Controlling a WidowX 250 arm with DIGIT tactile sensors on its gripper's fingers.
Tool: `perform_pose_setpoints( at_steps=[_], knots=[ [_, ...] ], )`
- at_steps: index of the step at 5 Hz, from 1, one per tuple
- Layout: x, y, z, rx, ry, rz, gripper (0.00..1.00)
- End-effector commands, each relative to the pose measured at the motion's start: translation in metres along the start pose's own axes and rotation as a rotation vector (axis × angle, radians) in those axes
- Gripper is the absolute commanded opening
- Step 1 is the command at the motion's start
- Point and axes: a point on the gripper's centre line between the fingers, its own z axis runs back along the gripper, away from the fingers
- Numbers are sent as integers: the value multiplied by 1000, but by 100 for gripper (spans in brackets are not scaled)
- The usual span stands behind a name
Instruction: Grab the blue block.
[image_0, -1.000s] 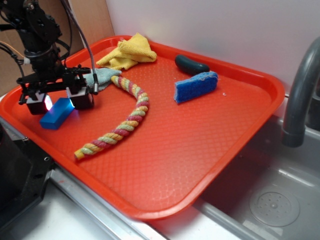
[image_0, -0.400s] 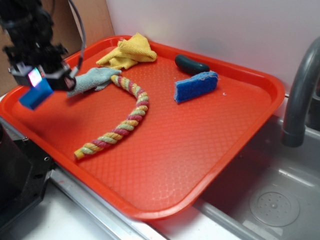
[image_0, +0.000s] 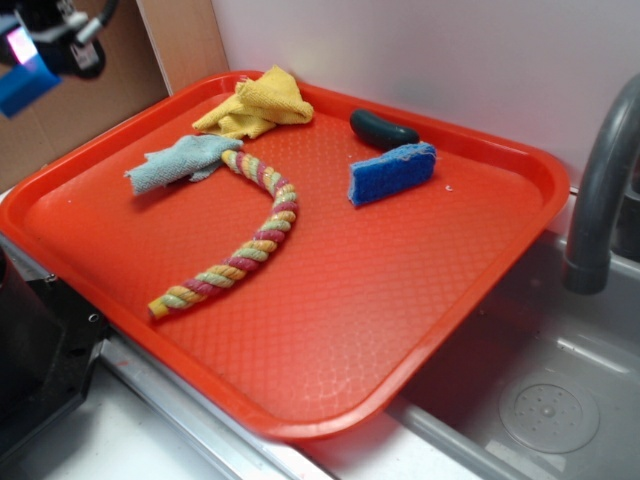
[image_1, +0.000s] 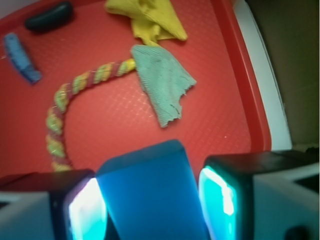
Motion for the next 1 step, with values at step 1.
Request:
perform_pose_setpoints(
  at_steps=[1],
  knots=[
    [10,-5,28,32,-10,-24,0]
  ],
)
